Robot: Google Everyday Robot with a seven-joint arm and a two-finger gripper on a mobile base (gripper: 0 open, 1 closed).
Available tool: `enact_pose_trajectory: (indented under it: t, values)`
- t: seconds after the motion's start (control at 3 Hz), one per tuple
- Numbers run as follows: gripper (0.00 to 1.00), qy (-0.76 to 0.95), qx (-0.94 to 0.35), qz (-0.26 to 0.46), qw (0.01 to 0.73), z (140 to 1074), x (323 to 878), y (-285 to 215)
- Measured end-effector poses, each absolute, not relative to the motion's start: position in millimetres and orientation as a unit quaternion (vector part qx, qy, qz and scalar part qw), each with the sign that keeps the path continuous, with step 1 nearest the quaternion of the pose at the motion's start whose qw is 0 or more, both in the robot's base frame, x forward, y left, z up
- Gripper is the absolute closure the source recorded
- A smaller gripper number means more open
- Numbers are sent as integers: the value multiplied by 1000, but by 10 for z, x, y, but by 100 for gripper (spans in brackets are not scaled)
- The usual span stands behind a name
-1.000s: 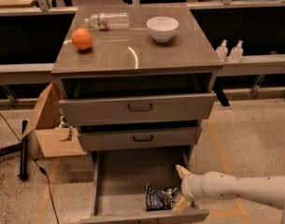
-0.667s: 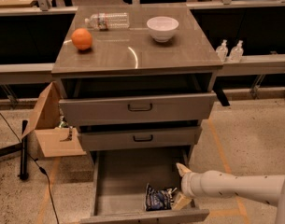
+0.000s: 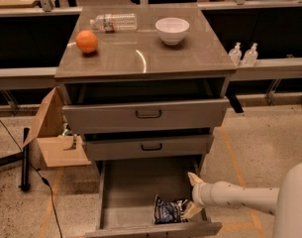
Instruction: Pick blue chip bag from bottom drawer and place on counter
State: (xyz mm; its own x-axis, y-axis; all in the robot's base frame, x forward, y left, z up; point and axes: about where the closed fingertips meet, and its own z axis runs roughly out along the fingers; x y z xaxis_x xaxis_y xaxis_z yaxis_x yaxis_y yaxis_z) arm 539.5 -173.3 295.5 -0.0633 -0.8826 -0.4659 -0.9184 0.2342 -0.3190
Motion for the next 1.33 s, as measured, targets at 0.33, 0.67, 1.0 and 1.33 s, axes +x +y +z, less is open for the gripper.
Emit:
enact_pose_trajectory:
  t: [0.33, 0.67, 1.0, 1.33]
  values:
    - [0, 728, -621, 30, 289, 2692, 5553, -1737]
    - [0, 730, -622, 37, 281, 2415, 5656, -1715]
    - [0, 737, -619, 48, 266, 2107, 5704, -1718]
    - [0, 740, -618, 61, 258, 1857, 5768, -1667]
